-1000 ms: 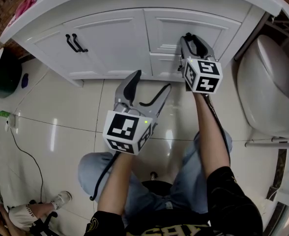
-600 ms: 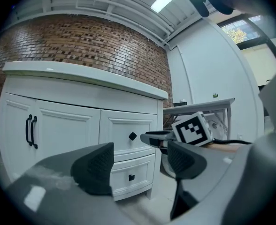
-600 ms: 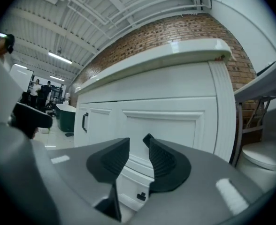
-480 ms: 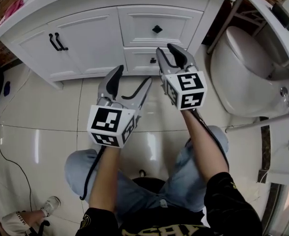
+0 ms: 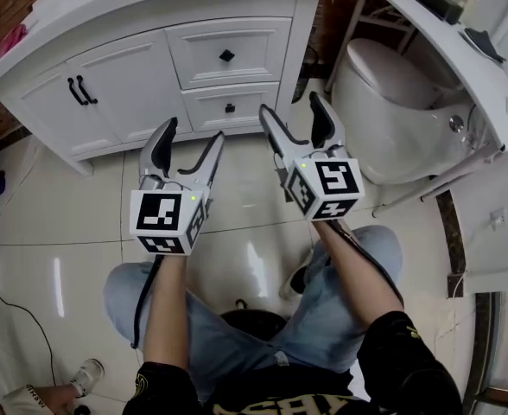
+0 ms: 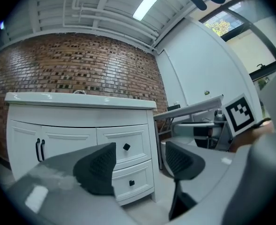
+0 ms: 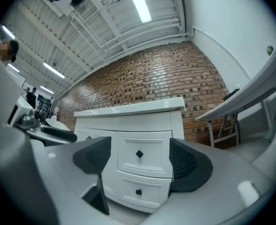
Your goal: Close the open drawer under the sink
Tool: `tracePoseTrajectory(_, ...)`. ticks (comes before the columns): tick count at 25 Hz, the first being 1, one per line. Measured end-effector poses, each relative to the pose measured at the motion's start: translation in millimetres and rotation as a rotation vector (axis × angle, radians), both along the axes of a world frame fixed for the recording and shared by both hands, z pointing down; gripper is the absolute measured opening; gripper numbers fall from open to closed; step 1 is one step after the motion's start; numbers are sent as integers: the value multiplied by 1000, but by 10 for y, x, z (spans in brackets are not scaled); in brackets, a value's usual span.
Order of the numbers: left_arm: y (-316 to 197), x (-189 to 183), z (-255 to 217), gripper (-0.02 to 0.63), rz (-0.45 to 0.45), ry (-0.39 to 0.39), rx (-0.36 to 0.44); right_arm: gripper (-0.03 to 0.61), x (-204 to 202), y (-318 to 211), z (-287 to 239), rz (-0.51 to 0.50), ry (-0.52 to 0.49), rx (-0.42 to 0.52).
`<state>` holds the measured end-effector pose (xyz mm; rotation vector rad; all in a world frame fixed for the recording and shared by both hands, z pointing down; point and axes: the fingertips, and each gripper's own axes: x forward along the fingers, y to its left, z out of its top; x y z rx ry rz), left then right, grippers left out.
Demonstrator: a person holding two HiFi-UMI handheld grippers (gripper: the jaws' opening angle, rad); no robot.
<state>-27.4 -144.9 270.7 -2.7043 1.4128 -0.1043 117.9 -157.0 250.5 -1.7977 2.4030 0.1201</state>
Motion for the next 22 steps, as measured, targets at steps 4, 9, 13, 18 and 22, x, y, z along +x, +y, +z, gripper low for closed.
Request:
tracePoseTrajectory(4,131,-63,-59,331,-47,10,35,385,19,274,-208,20,-57,54)
tracePoseTrajectory(9,242,-229,-133,331,-97,9,78,376,-147,324,-155,31,45,55)
tracePoseTrajectory(13,235,-348,-80,331,-117,20,57,375,-275,289,71,-8,47,-2)
tracePoseTrajectory(18,192,-418,-57,331,-124,42,40,371,-396,272,47,-29,59,12)
tracePoseTrajectory(22,180,-406,-39,331,-123,49,38,364,-413,271,38,-35,51,13)
